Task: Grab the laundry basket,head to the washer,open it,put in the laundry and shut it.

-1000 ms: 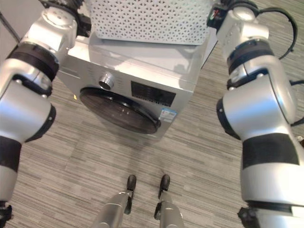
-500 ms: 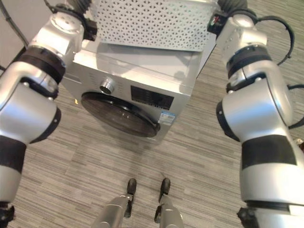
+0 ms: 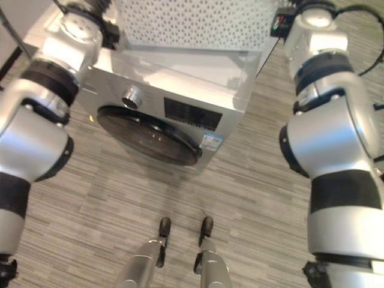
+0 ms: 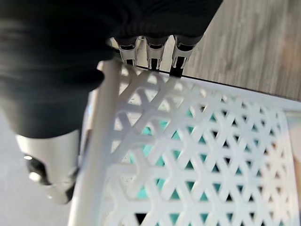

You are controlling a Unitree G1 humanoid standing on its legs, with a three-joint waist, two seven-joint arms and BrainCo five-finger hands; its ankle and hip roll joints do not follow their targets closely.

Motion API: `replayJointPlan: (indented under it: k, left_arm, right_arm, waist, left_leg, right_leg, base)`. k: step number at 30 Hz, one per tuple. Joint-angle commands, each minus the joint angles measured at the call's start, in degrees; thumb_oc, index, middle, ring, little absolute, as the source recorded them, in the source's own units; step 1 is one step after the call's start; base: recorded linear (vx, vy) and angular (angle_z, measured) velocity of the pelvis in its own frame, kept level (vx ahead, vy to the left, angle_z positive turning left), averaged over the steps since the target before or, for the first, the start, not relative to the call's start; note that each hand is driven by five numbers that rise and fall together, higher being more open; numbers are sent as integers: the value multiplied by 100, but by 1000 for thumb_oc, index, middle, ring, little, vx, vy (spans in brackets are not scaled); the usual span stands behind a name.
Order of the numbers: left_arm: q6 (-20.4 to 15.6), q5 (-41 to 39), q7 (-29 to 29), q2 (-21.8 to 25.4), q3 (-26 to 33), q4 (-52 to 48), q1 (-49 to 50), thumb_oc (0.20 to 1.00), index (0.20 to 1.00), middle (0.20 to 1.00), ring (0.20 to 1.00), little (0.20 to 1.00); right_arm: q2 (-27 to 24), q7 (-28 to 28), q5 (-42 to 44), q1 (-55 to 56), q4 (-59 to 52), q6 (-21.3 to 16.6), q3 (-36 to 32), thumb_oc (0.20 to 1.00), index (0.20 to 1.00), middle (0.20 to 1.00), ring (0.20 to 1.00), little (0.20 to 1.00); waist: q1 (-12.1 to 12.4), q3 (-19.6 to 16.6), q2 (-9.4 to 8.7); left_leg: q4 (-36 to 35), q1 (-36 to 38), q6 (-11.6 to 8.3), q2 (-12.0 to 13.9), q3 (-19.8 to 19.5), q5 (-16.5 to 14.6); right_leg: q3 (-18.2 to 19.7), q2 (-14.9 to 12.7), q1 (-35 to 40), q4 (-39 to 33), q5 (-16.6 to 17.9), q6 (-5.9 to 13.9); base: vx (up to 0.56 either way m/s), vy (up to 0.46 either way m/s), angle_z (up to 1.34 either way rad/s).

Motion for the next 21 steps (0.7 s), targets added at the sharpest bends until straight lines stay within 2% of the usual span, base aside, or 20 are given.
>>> replayJointPlan:
  k: [1,2,3,4,5,7,21]
  left_arm:
    - [-221,98,-173,-64,-351,215,-1159,1000,1000,1000,1000,1000]
    - [-220,96,-175,-59,-354,217,-1163,1000,1000,1000,1000,1000]
    - [-241,24,-156,127,-330,229,-1201,1000,1000,1000,1000,1000]
    - [-242,-14,-169,222,-333,240,-1206,1000,1000,1000,1000,1000]
    - [-240,-16,-172,228,-339,242,-1211,1000,1000,1000,1000,1000]
    - [-254,-119,-182,397,-299,261,-1220,1000,1000,1000,1000,1000]
    - [-303,-349,-257,1292,-199,387,-1147,1000,1000,1000,1000,1000]
  right_arm:
    - [12,233,-3,-294,188,137,196,1000,1000,1000,1000,1000]
    - [14,235,-2,-299,188,138,196,1000,1000,1000,1000,1000]
    - [-124,228,80,-283,179,103,171,1000,1000,1000,1000,1000]
    - [-191,230,116,-268,175,87,151,1000,1000,1000,1000,1000]
    - [-189,230,117,-271,174,89,149,1000,1000,1000,1000,1000]
    - [-308,230,188,-262,173,57,116,1000,1000,1000,1000,1000]
    - [-1166,347,334,-69,168,-34,26,1000,1000,1000,1000,1000]
  waist:
    - [34,489,259]
    - [37,447,267]
    - [13,488,252]
    - [6,485,253]
    - [7,440,260]
    - [-11,481,253]
    - [-38,427,310]
  left_leg:
    - [-784,475,-211,369,224,298]
    - [-812,534,-240,384,160,162]
    - [-794,466,-219,369,230,294]
    - [-796,467,-220,372,231,292]
    - [-825,525,-248,385,164,160]
    - [-807,464,-222,371,240,296]
    - [-819,570,-227,370,294,220]
  right_leg:
    - [186,-523,408,443,-464,705]
    - [247,-495,458,427,-564,746]
    - [190,-519,392,439,-457,708]
    - [187,-520,386,440,-455,710]
    - [250,-493,434,423,-553,751]
    - [188,-520,373,440,-455,711]
    - [197,-530,454,447,-491,723]
  base:
    - [96,-9,0]
    - [0,0,0]
    - [0,0,0]
    - [0,0,0]
    - [0,0,0]
    - [-35,12,0]
    - [5,3,0]
